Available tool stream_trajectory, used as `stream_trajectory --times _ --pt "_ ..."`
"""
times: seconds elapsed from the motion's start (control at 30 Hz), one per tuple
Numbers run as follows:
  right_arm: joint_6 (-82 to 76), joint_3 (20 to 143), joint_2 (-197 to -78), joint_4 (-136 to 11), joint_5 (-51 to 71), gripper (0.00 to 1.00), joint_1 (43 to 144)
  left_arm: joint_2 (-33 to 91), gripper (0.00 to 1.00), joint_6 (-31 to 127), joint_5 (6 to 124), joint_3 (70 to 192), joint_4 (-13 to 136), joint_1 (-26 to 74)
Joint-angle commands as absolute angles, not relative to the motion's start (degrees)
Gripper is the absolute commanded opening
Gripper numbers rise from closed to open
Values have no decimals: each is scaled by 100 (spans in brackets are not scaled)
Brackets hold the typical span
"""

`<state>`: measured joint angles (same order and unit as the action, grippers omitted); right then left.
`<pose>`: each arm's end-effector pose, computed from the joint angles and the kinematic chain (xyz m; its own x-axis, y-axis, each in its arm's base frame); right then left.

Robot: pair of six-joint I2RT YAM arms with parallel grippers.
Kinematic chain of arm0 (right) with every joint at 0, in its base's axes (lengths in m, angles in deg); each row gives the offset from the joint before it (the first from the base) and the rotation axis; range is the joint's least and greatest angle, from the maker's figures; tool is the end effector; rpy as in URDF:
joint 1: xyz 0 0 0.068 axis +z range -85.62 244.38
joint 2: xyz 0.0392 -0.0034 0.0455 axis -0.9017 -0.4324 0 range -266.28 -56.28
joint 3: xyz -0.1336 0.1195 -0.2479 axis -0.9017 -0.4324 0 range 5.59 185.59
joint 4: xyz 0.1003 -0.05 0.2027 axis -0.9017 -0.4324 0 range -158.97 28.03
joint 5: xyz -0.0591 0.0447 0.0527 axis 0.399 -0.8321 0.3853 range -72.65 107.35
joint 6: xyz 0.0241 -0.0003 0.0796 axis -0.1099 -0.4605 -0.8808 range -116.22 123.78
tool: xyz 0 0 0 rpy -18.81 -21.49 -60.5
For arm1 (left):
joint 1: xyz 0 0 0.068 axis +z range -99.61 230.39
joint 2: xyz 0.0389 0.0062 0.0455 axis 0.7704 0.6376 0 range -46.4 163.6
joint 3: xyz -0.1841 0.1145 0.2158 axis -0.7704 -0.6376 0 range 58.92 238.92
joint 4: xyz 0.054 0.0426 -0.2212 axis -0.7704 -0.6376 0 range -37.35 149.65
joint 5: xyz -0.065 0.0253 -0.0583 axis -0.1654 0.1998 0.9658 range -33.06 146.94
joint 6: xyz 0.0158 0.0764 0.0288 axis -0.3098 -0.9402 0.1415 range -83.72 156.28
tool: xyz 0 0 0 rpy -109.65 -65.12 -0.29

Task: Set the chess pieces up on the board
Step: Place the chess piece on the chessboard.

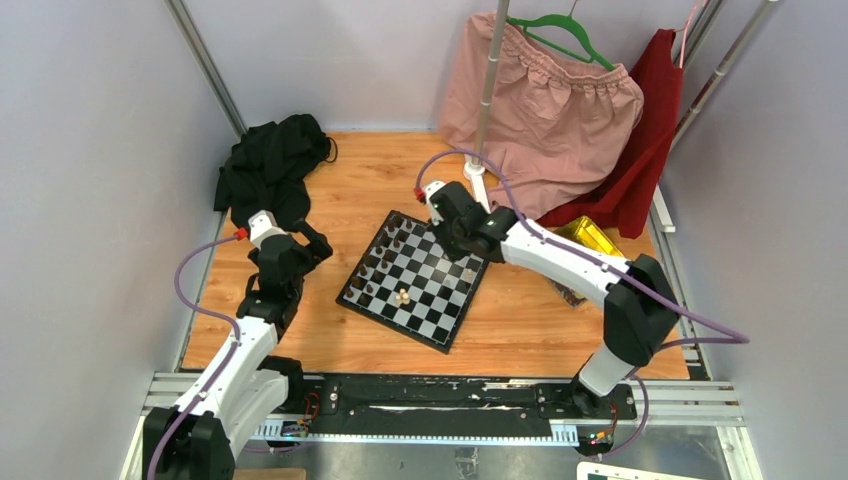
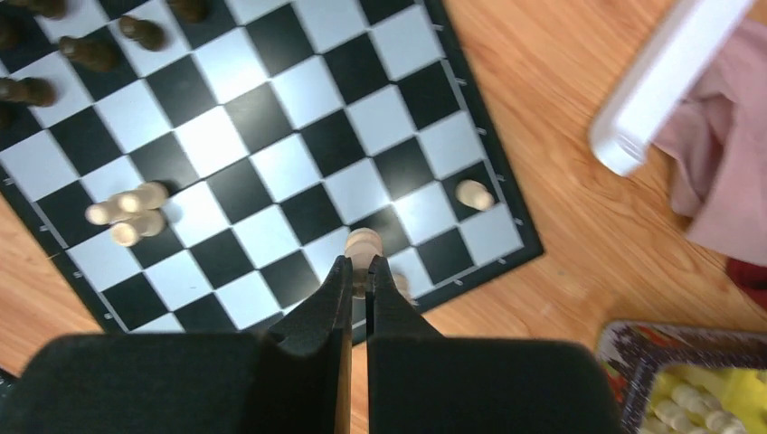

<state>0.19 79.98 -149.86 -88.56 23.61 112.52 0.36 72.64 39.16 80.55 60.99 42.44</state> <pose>0.2471 0.2638 0.2929 -0.5205 -0.4876 -0.7010 -0.6583 0.7520 -0.0343 0.1665 -0.0009 0.2368 -0.2356 -0.5371 -0.8099 -0.3537 0.8236 -0.4433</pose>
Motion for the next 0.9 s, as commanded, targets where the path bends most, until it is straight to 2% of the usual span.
stream_trajectory --times 0.0,0.37,0.87 --pt "-88 7718 -14635 -8942 2560 0 10805 40 100 7184 3899 7995 6188 4283" --pt "-332 7206 -14643 -8827 2333 0 10141 117 100 7184 3936 8001 6228 4283" --pt "-412 7219 -15222 -8570 2000 0 9997 187 100 7165 3919 8010 6289 4282"
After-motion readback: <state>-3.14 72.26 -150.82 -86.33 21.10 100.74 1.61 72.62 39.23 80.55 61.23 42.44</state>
